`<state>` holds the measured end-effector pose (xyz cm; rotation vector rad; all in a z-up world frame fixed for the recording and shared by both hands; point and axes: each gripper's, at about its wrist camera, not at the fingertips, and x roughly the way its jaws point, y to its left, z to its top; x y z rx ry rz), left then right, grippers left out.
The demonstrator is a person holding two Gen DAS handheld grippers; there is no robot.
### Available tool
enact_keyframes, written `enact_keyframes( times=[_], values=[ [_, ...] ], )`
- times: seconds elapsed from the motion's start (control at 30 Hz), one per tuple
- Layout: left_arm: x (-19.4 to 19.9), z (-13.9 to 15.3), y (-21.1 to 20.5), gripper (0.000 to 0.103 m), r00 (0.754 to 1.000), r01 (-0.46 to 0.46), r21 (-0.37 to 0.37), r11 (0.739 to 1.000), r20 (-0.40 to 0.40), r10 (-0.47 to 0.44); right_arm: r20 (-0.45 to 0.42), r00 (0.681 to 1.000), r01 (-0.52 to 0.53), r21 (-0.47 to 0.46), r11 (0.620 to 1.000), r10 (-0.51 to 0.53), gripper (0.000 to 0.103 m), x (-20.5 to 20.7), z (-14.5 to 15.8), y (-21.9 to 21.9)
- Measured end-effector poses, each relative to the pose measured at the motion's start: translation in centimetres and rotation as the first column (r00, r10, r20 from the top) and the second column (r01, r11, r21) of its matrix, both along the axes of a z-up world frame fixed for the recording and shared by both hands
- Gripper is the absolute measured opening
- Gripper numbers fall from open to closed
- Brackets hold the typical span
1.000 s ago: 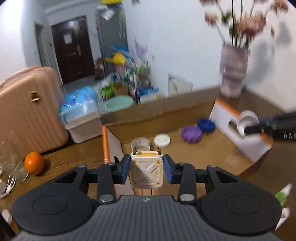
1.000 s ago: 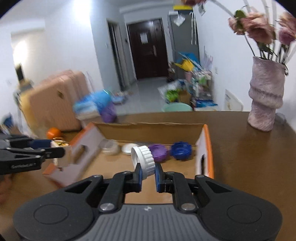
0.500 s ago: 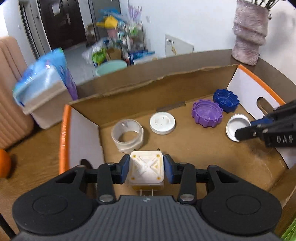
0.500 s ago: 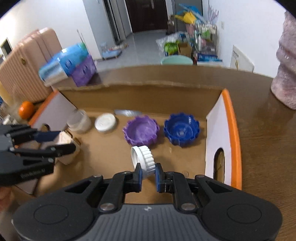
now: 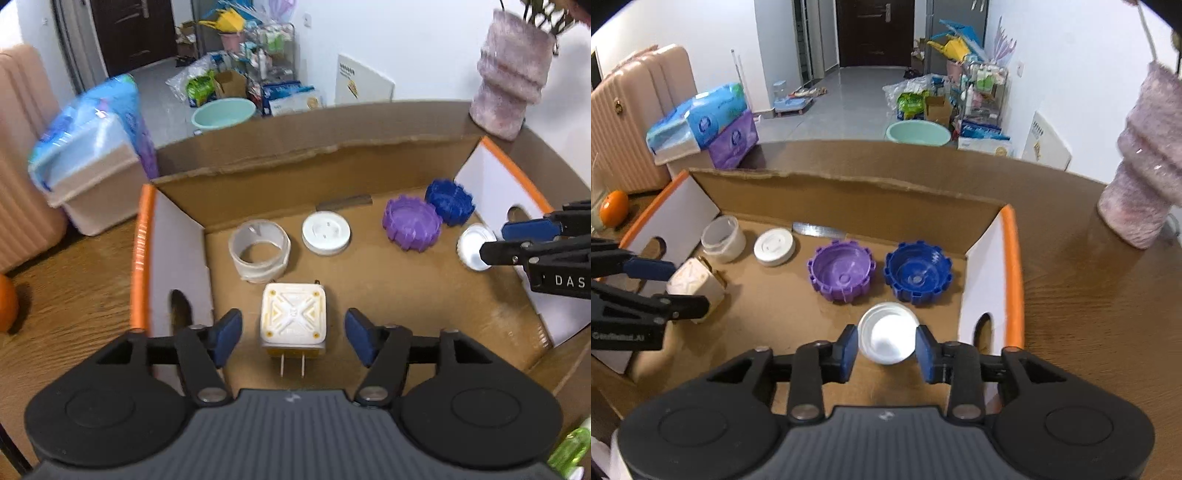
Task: Organize rigid objects
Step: 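Open the left gripper to drop the adapter while the right gripper releases the white cap, then withdraw both open grippers from the box back toward the remaining objects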
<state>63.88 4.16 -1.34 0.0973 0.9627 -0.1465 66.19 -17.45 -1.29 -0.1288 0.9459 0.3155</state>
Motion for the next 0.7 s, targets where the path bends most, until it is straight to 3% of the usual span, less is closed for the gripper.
enact_keyframes(
  times=[0.3,0.47,0.57,0.63,0.7],
  values=[
    [-6.0,8.1,1.8,0.070,0.985,-0.097,-0.005,0.995,0.147,0.096,0.107,0.994,-0.003,-0.003,1.000,0.004,0.043,-4.7,7.0,-1.0],
    [-10.9,11.3,2.5,0.076,0.952,-0.157,-0.055,0.986,0.258,0.165,0.247,0.969,-0.008,-0.014,1.000,0.012,0.059,-9.6,11.1,-1.2],
    [-14.1,12.0,2.1,0.082,0.933,-0.158,-0.048,0.986,0.320,0.165,0.339,0.940,-0.006,-0.055,0.998,0.024,0.059,-12.8,12.3,-1.1],
    [-16.3,12.3,1.8,0.086,0.909,-0.157,-0.052,0.986,0.383,0.165,0.381,0.924,-0.005,-0.055,0.998,0.026,0.060,-14.6,12.7,-1.1],
    [-18.4,12.1,1.4,0.086,0.884,-0.155,-0.055,0.986,0.437,0.163,0.429,0.903,-0.007,-0.032,0.999,0.020,0.069,-16.4,13.0,-1.3]
  ],
)
